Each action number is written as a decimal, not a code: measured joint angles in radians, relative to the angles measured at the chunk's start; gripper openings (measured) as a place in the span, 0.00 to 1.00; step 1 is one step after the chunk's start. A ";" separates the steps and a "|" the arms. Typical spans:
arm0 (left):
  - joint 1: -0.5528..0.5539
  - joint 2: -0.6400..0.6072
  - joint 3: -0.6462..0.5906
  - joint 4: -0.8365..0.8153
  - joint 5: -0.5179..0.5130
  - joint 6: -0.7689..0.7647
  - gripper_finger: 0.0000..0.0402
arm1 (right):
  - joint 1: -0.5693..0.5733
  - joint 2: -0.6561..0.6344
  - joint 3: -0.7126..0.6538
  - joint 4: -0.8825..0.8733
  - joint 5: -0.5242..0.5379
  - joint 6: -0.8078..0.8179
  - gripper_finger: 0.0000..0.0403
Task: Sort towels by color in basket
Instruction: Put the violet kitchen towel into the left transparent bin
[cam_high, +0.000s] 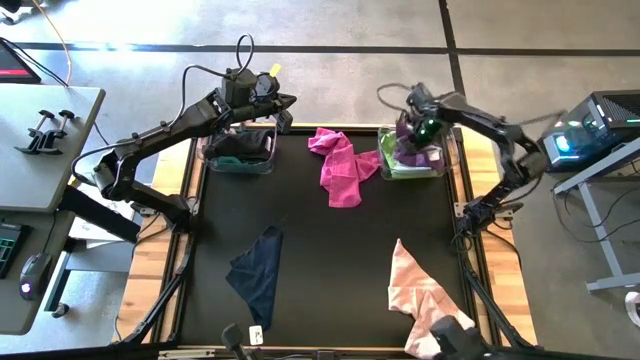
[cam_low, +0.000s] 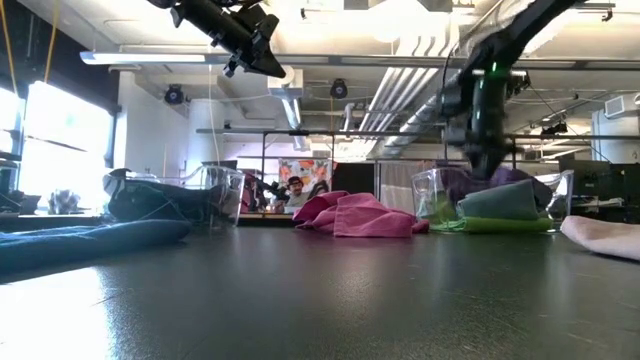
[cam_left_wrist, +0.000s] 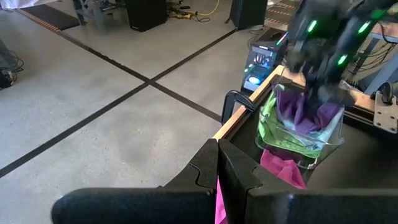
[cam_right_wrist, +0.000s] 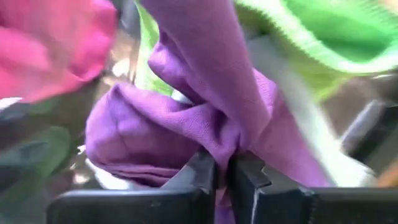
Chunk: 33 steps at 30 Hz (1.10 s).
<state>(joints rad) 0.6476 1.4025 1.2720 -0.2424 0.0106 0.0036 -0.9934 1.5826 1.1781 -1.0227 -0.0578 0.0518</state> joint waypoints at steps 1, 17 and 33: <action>0.000 0.000 0.000 0.000 0.000 0.000 0.00 | 0.002 -0.030 0.023 -0.018 0.003 0.000 0.06; -0.125 0.026 0.001 0.161 0.048 0.324 0.05 | 0.067 -0.321 0.150 0.221 -0.263 0.193 0.01; -0.200 0.210 0.002 0.700 0.085 0.154 0.59 | 0.351 -0.231 0.149 0.673 -0.339 0.404 0.03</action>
<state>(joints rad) 0.4478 1.6128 1.2736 0.4573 0.0951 0.1577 -0.6427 1.3516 1.3273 -0.3496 -0.3968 0.4559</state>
